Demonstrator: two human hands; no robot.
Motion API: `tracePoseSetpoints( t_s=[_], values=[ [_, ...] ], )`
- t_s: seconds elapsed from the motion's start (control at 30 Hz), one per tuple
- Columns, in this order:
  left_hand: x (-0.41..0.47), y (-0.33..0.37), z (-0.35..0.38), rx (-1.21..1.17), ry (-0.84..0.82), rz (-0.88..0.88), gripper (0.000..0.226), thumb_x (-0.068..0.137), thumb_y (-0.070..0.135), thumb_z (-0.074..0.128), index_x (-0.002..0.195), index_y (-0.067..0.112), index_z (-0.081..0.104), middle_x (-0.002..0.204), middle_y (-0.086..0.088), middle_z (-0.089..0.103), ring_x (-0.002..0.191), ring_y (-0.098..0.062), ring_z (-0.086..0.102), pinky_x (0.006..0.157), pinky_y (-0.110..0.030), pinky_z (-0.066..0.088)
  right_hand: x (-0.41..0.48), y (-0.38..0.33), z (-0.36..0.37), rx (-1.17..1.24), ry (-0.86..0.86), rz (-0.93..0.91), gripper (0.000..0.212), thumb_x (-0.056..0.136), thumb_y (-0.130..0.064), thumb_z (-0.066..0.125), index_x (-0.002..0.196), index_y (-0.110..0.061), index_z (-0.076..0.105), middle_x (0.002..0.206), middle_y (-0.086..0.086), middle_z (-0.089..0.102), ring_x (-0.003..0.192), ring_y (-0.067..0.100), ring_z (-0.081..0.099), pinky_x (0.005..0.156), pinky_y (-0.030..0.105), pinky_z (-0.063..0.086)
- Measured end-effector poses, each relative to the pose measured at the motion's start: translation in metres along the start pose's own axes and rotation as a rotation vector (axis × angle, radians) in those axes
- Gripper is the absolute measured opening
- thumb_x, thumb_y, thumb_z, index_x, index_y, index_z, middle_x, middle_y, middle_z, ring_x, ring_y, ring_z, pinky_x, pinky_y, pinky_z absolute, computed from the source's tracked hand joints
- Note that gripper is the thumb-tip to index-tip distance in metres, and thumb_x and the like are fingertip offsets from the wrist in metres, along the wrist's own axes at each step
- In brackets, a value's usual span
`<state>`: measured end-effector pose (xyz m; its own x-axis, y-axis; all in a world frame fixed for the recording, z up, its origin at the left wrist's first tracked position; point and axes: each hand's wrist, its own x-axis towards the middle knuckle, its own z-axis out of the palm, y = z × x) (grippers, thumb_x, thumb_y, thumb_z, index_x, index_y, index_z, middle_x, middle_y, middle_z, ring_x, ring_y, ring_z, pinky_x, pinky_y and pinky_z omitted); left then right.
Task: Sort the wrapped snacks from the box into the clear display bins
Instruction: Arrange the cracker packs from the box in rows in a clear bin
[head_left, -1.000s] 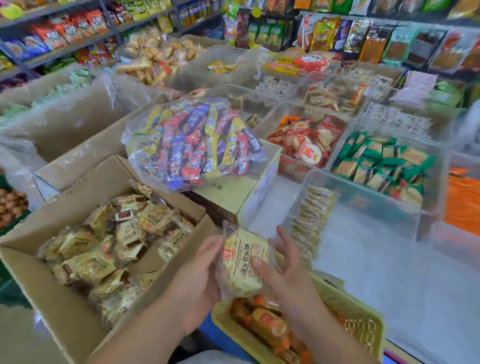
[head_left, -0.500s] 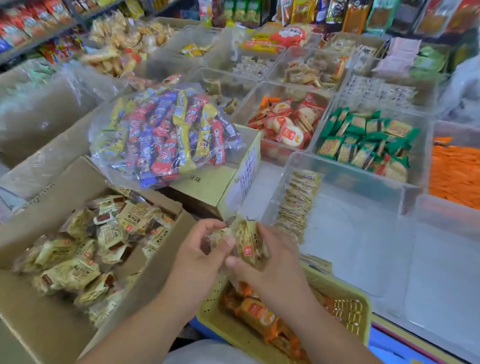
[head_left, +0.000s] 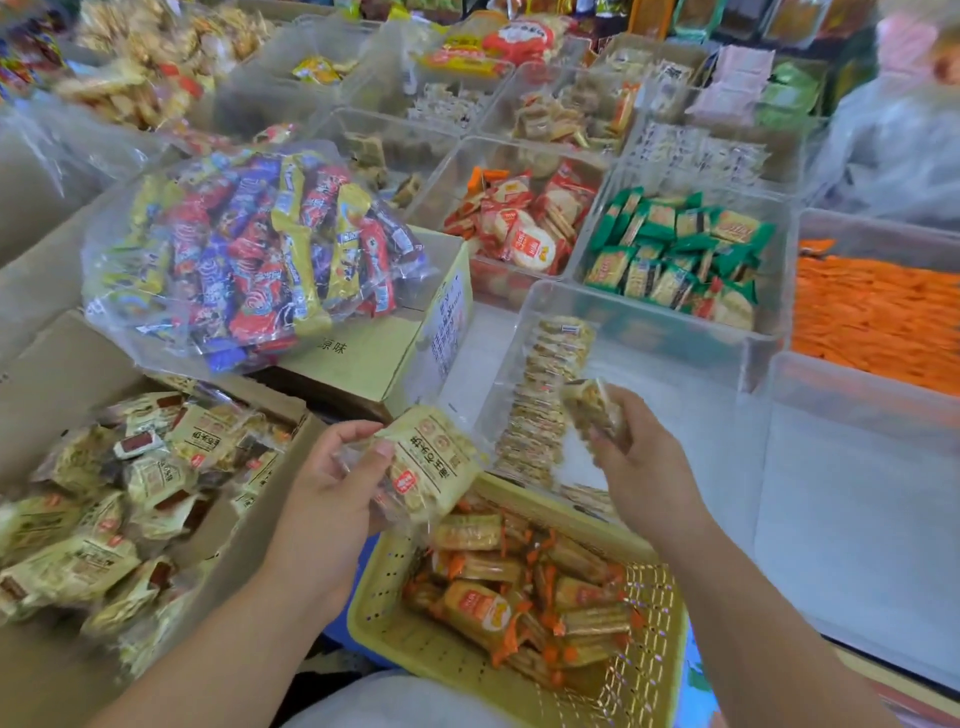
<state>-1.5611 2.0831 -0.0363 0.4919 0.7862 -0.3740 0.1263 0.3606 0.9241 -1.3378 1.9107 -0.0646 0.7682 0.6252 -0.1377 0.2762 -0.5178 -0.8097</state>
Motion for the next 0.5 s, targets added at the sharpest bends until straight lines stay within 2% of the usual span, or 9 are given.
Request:
tracePoseSetpoints(
  t_s=[0.07,0.17,0.27,0.33,0.37,0.4,0.43,0.47,0.5],
  values=[
    [0.000,0.000,-0.001,-0.040,-0.013,-0.020,0.013,0.098,0.021,0.064,0.096,0.033,0.069,0.097,-0.007,0.079,0.079,-0.020,0.077,0.055,-0.033,0.058,0.018,0.026,-0.011,-0.197,-0.054,0.032,0.042,0.102,-0.023,0.055,0.142,-0.027,0.047,0.112,-0.003,0.067,0.086,0.014,0.061,0.069,0.025,0.039],
    [-0.001,-0.001,0.001,-0.121,-0.037,-0.056,0.009,0.087,0.026,0.068,0.095,0.031,0.069,0.101,-0.008,0.078,0.081,-0.019,0.076,0.056,-0.033,0.058,0.036,0.060,-0.012,-0.425,-0.321,0.122,0.049,0.104,-0.020,0.050,0.152,-0.019,0.040,0.138,0.012,0.056,0.115,0.031,0.057,0.084,0.029,0.039],
    [-0.003,-0.004,0.004,-0.184,-0.038,-0.103,0.010,0.094,0.019,0.063,0.102,0.024,0.067,0.100,-0.010,0.078,0.077,-0.020,0.076,0.051,-0.033,0.057,0.045,0.071,-0.003,-0.517,-0.563,0.178,0.054,0.106,-0.017,0.047,0.157,-0.013,0.030,0.156,0.015,0.037,0.134,0.031,0.046,0.099,0.027,0.036],
    [-0.005,-0.006,0.005,-0.174,-0.034,-0.124,0.011,0.100,0.015,0.058,0.106,0.022,0.064,0.102,-0.011,0.078,0.079,-0.021,0.076,0.052,-0.033,0.058,0.048,0.072,0.004,-0.593,-0.709,0.187,0.057,0.107,-0.017,0.043,0.159,-0.011,0.020,0.164,0.015,0.021,0.146,0.029,0.032,0.109,0.027,0.029],
    [-0.005,-0.007,0.005,-0.172,-0.032,-0.130,0.011,0.101,0.015,0.057,0.107,0.021,0.064,0.103,-0.012,0.078,0.080,-0.022,0.076,0.053,-0.033,0.059,0.050,0.072,0.008,-0.612,-0.748,0.182,0.058,0.107,-0.015,0.042,0.160,-0.010,0.017,0.164,0.015,0.021,0.146,0.029,0.031,0.111,0.029,0.029],
    [-0.005,-0.008,0.006,-0.172,-0.030,-0.135,0.011,0.101,0.015,0.057,0.108,0.021,0.064,0.104,-0.012,0.078,0.080,-0.022,0.076,0.053,-0.034,0.059,0.052,0.072,0.011,-0.597,-0.759,0.189,0.057,0.106,-0.012,0.041,0.158,-0.008,0.018,0.158,0.015,0.032,0.137,0.031,0.042,0.104,0.033,0.037],
    [-0.005,-0.009,0.005,-0.174,-0.028,-0.139,0.011,0.101,0.015,0.058,0.109,0.021,0.063,0.105,-0.013,0.077,0.081,-0.023,0.077,0.053,-0.035,0.059,0.053,0.073,0.014,-0.562,-0.741,0.192,0.053,0.105,-0.009,0.040,0.154,-0.007,0.022,0.140,0.015,0.048,0.116,0.031,0.055,0.088,0.033,0.044],
    [-0.004,-0.009,0.006,-0.174,-0.027,-0.142,0.011,0.101,0.016,0.058,0.109,0.021,0.064,0.106,-0.014,0.077,0.082,-0.024,0.077,0.054,-0.036,0.059,0.054,0.075,0.016,-0.545,-0.710,0.188,0.044,0.102,-0.006,0.039,0.145,-0.008,0.029,0.114,0.011,0.055,0.089,0.025,0.056,0.071,0.032,0.042],
    [-0.004,-0.009,0.005,-0.176,-0.025,-0.146,0.011,0.100,0.016,0.058,0.108,0.022,0.064,0.106,-0.014,0.077,0.083,-0.025,0.077,0.054,-0.037,0.059,0.056,0.076,0.019,-0.543,-0.676,0.189,0.033,0.100,-0.004,0.040,0.132,-0.011,0.035,0.095,0.007,0.053,0.074,0.021,0.049,0.063,0.032,0.037]
  ],
)
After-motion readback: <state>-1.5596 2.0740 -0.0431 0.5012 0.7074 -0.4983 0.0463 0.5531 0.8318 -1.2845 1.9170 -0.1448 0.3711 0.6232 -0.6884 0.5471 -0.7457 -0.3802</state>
